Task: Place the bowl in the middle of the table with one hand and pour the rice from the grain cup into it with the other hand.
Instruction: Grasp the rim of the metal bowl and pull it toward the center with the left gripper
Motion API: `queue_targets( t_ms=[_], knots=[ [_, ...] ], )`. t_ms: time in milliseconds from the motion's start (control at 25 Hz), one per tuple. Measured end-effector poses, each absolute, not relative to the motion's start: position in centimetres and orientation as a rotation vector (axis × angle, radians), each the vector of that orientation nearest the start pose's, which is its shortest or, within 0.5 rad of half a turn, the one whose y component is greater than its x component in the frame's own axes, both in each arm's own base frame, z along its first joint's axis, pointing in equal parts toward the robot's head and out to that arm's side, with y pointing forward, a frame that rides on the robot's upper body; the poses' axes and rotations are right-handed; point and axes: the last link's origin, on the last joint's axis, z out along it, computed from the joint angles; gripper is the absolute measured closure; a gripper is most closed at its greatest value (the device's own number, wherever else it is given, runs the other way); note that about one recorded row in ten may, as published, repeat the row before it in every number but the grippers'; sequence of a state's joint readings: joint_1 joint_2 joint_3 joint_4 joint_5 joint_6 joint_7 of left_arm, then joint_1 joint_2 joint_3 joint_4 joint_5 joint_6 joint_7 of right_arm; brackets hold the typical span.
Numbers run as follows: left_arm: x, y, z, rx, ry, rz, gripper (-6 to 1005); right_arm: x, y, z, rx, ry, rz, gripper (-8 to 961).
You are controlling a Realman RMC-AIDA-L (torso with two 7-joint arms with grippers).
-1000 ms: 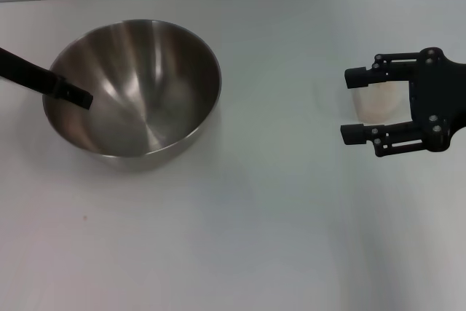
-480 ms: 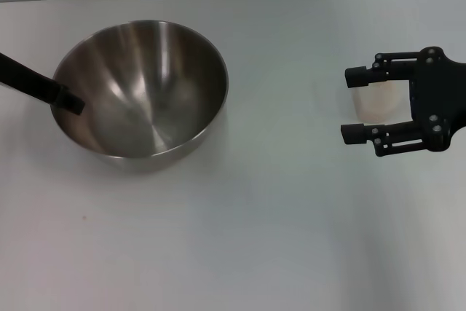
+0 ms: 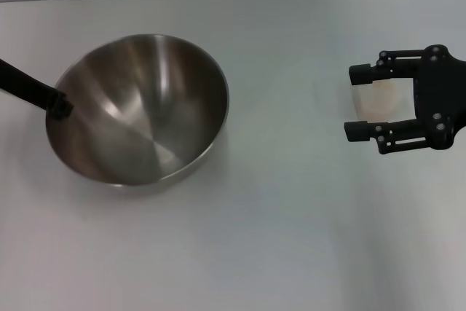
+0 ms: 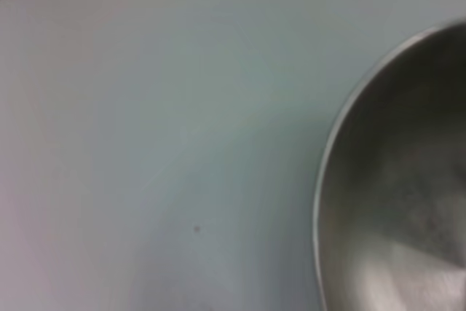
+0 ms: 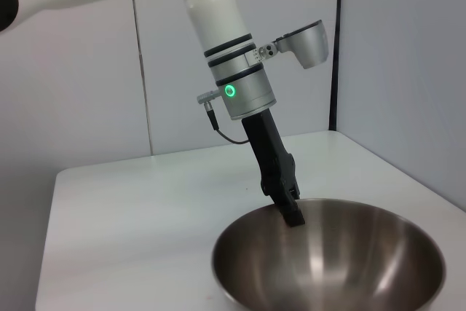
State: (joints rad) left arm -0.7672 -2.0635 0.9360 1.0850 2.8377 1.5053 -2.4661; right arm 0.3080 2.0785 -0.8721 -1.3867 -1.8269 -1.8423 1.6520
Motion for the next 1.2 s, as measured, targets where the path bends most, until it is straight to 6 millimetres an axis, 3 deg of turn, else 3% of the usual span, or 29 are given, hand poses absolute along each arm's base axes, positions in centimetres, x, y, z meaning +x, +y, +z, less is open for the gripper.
queue_targets(
  t_ms=[440, 680, 1200],
  knots=[
    [-22.4, 40.1, 4.8, -2.358, -1.122, 0.465, 897, 20.5, 28.6, 8.5, -2.832, 0.215, 0.593, 179],
    [-21.6, 40.1, 4.2, -2.389, -1.076, 0.497, 900, 20.5, 28.7, 8.6, -2.823, 0.210, 0.597, 179],
    [-17.2, 40.3, 3.3, -2.515, -0.916, 0.474, 942, 20.5, 28.8, 8.6, -2.824, 0.206, 0.599, 180]
  ],
)
